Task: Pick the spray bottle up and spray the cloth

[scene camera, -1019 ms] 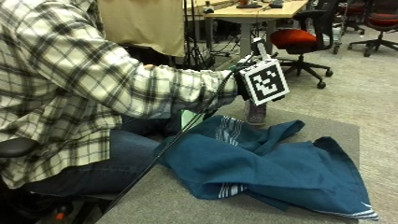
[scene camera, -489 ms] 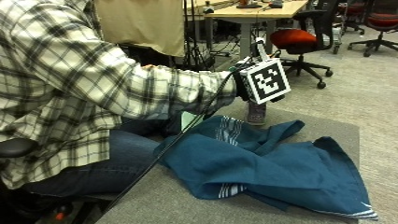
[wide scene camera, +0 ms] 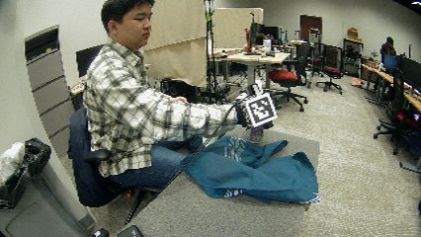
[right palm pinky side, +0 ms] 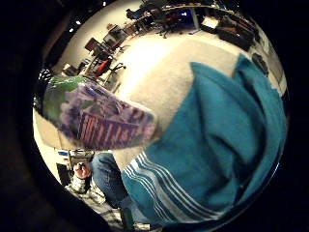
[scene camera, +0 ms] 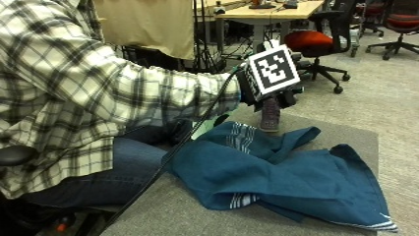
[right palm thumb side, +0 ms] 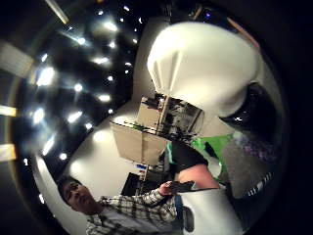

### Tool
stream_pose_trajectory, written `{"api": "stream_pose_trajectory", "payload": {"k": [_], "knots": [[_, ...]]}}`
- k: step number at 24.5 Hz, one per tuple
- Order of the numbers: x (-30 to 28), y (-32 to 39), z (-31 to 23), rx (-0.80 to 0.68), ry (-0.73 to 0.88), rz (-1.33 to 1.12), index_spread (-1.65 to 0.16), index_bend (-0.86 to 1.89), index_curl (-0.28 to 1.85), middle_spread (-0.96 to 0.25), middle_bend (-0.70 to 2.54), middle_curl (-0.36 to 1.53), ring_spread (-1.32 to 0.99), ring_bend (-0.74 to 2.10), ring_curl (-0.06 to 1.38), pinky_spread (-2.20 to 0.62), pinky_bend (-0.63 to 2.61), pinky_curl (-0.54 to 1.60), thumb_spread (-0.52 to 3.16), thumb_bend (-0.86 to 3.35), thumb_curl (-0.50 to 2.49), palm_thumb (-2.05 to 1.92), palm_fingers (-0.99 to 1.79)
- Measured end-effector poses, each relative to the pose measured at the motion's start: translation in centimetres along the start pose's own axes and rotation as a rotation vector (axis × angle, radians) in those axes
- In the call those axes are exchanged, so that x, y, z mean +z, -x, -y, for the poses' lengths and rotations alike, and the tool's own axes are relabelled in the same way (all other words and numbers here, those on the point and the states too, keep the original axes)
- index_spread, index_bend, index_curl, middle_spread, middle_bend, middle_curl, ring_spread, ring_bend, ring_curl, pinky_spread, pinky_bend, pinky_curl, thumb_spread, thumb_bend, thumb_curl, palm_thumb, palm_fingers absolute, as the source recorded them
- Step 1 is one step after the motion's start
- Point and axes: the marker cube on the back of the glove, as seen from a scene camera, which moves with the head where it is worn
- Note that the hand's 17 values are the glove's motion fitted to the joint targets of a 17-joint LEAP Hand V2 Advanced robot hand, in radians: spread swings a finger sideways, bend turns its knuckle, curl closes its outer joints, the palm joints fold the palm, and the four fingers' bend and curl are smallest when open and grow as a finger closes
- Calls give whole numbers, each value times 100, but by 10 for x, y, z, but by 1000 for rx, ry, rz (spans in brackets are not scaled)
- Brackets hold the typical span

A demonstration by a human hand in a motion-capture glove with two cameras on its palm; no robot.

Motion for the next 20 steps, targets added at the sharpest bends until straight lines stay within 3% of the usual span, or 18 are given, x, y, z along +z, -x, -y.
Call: {"api": "stream_pose_trajectory", "payload": {"k": [8,15,20], "knots": [[-89,4,-88,99,52,-750,-38,19,37,-11,14,37,1,20,33,13,33,34,91,-6,54,48,2],[-158,17,-211,140,76,-785,-38,19,37,-11,15,34,4,20,32,16,34,33,98,-3,51,45,2],[-142,39,-350,177,35,-953,-38,19,36,-11,15,32,6,20,32,16,37,33,103,-2,50,47,3]]}}
